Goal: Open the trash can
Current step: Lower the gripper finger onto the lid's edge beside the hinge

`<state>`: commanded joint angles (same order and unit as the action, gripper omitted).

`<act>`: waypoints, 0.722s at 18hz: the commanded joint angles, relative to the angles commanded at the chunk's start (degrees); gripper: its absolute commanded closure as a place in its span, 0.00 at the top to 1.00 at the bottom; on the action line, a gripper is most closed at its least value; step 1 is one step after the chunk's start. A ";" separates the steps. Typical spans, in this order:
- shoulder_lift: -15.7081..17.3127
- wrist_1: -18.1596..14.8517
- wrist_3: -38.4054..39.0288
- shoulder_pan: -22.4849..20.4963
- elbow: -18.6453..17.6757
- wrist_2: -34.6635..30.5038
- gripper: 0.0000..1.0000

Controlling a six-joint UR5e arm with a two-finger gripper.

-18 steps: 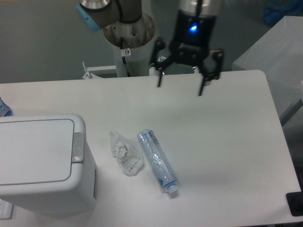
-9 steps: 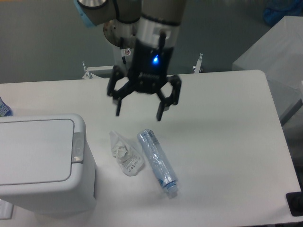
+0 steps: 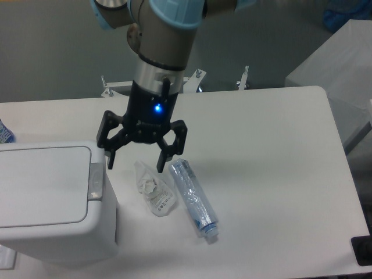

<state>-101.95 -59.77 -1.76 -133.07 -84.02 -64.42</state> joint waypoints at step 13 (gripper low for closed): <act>-1.41 0.00 0.00 0.53 -0.53 -0.26 1.00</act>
<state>-103.36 -59.77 -1.76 -132.54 -84.55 -64.69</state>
